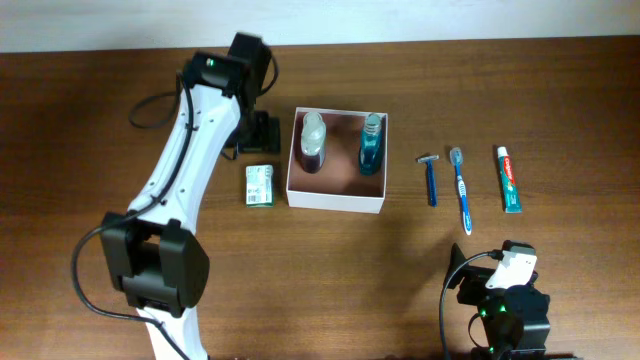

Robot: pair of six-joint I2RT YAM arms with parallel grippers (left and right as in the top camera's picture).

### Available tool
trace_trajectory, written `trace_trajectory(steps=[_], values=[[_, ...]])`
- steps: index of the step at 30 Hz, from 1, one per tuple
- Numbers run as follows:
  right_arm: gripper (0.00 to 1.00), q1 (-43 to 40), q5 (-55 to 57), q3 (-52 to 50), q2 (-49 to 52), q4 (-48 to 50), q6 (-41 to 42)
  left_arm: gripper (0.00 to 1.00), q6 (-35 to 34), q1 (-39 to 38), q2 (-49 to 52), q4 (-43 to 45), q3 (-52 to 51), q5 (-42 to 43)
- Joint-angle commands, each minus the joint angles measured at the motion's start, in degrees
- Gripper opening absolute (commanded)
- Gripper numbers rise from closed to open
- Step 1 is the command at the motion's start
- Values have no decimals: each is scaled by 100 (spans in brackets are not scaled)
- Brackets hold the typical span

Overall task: Pack container
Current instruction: 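Carry the mouthwash with the left gripper into the box's right corner, then grasp the green soap bar box with the left gripper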

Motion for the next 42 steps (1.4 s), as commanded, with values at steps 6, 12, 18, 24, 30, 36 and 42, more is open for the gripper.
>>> trace_trajectory(steps=[6,12,18,24,30,36,42], values=[[99,-37,-4,-42,-39,0,66,99,313,68,-50,2197,-2391,1051],[99,-37,-4,-42,-39,0,66,98,138,79,-31,2909,-3082,782],[99,-37,-4,-42,-39,0,66,81,116,87,-20,3202,-3224,748],[99,-37,-4,-42,-39,0,66,60,120,107,2,3206,-3224,616],[99,-37,-4,-42,-39,0,66,41,144,247,-33,3056,-3180,708],[99,-37,-4,-42,-39,0,66,17,162,402,-516,2387,-2732,702],[99,-37,-7,-42,-39,0,66,11,157,236,-1493,1624,-2037,737]])
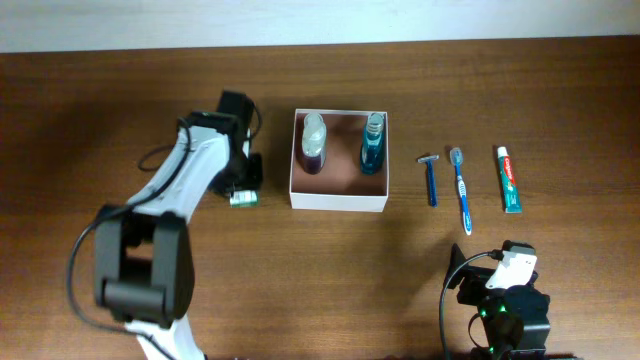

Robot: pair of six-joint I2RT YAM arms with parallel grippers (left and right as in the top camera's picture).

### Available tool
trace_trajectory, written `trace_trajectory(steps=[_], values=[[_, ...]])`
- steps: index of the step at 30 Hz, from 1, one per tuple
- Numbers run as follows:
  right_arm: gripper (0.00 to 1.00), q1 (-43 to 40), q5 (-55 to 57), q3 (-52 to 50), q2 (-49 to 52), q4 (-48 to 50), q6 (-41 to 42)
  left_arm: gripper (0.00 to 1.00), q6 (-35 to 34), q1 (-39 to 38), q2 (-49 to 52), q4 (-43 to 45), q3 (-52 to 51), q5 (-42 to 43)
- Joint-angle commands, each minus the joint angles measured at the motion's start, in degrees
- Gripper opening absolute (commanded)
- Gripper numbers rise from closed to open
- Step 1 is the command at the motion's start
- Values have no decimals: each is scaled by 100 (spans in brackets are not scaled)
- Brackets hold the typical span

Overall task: Pack container
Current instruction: 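Grasp the green soap bar box with the left gripper, then lower the soap bar box into the pink box and release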

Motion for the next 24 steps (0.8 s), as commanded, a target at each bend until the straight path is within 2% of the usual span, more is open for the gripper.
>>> trace_trajectory(steps=[1,6,10,17,20,24], values=[[99,-37,-4,-42,-39,0,63,10,28,-243,-1082,-308,612,50],[99,-37,-4,-42,-39,0,63,9,-109,-951,-1808,-280,699,142],[99,-37,-4,-42,-39,0,63,9,-149,-1628,-1895,37,697,-79],[99,-37,-4,-42,-39,0,63,9,-195,-2177,-1067,699,695,-365],[99,-37,-4,-42,-39,0,63,9,-197,-2273,-264,1276,697,-79],[99,-37,-4,-42,-39,0,63,10,-238,-2273,214,1663,697,133]])
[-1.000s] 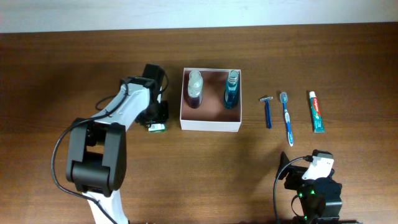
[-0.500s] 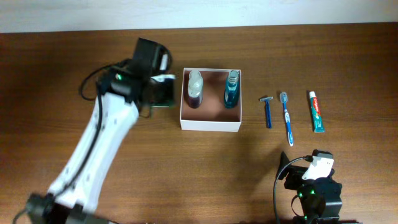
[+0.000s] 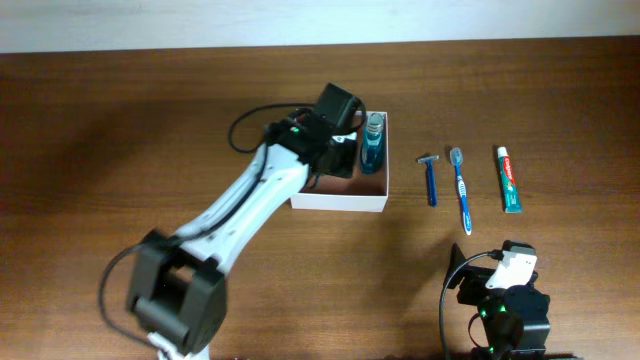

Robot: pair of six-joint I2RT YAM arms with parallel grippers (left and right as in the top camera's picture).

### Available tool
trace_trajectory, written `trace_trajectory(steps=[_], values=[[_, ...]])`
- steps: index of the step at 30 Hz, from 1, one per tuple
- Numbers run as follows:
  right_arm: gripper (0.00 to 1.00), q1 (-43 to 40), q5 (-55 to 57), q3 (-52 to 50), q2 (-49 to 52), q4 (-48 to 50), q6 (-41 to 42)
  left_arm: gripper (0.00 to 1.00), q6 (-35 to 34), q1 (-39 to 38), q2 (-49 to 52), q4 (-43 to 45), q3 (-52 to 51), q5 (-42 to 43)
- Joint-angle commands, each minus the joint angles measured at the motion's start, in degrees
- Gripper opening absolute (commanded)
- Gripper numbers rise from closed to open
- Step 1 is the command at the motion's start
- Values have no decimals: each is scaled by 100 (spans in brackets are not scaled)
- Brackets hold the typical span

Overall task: Pack container
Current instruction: 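Lower the soap bar box into the pink box and release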

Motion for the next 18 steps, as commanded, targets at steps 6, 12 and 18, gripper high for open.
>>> trace_trajectory(steps=[6,12,18], values=[[99,-37,-4,-42,-39,2,63,25,-109,-37,627,505,17,225],[99,-37,-4,-42,-39,2,63,75,-127,-33,610,483,173,227],[99,-37,-4,-42,-39,2,63,99,-129,-37,549,-1108,1322,225]])
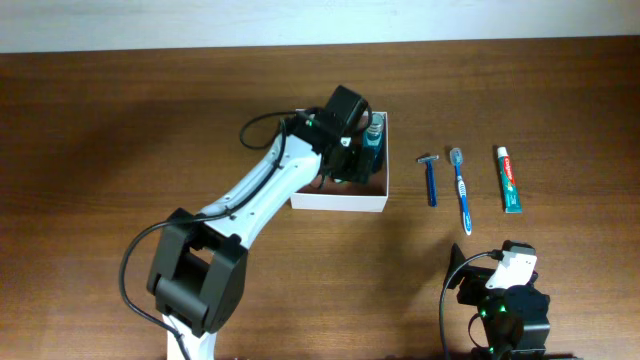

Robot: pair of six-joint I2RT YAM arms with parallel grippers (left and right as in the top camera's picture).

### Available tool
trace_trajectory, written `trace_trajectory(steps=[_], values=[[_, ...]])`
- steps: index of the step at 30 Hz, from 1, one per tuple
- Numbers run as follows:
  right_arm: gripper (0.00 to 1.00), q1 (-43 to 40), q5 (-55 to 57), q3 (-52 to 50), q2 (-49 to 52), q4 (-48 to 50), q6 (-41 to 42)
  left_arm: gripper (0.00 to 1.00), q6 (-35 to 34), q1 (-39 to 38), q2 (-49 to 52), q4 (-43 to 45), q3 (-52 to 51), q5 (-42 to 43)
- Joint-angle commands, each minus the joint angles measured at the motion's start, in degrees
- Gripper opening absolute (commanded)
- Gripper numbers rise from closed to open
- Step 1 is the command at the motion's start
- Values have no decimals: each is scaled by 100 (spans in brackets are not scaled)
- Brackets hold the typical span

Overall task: Pack container
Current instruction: 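Lower the soap bar box into the pink box and release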

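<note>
A white open box (340, 202) stands at the table's middle. A blue mouthwash bottle (375, 140) stands in its right half. My left gripper (347, 168) reaches down into the box just left of that bottle, and a bit of green packet (343, 176) shows at its fingers. The arm hides the box's left half and anything in it. My right arm (503, 290) is folded at the front right edge; its fingers do not show clearly.
Right of the box, a blue razor (430, 178), a blue toothbrush (461, 188) and a toothpaste tube (509, 178) lie side by side on the wooden table (120, 120).
My left gripper has moved slightly right and toward the front inside the box, closer to the blue bottle. The right arm has not moved.
My left gripper was behind a green-and-white packet lying left of the box. Then it was down on the packet. Then the packet was gone from the table and the gripper was over the box, and now it sits within the box beside the blue bottle.
</note>
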Motion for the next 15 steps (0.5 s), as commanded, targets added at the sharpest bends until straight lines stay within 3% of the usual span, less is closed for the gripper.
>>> trace_trajectory(steps=[1,7,15], values=[[99,-37,-4,-42,-39,2,68,99,-22,-26,-109,-758,964,52],[99,-37,-4,-42,-39,2,68,99,-15,0,-374,-2199,2133,-118],[99,-37,-4,-42,-39,2,68,99,-20,319,-1425,-3886,2933,-1482]])
